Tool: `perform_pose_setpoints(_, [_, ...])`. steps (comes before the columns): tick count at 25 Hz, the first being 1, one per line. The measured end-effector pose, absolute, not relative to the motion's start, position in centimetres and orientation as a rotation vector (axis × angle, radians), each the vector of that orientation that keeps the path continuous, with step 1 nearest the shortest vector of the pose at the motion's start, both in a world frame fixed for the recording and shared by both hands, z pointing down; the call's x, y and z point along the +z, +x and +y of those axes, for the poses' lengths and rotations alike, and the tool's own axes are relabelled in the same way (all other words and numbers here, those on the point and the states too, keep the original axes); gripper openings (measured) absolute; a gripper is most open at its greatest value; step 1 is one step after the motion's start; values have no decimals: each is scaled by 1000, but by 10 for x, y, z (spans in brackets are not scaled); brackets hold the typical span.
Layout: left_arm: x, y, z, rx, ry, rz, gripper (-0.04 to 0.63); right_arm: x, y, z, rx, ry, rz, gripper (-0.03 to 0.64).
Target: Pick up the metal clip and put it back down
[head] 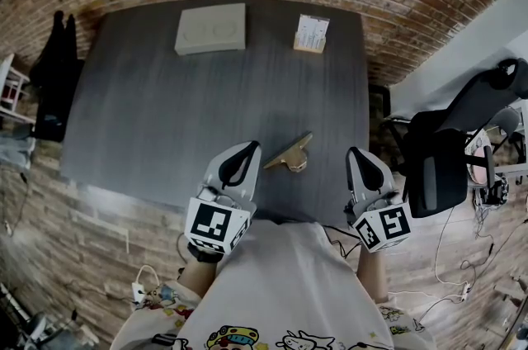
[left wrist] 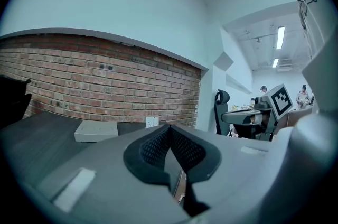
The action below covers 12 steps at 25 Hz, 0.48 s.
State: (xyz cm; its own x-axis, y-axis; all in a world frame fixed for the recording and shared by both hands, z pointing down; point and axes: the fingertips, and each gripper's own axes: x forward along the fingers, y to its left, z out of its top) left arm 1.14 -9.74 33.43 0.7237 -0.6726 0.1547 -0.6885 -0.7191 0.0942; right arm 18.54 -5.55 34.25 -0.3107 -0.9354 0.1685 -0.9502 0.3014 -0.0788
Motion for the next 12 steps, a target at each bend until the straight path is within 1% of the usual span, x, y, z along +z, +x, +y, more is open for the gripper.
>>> perform_pose_setpoints(12, [336,11,-96,158,2780,-1105,0,345,185,-54,260,1780,-2454,0])
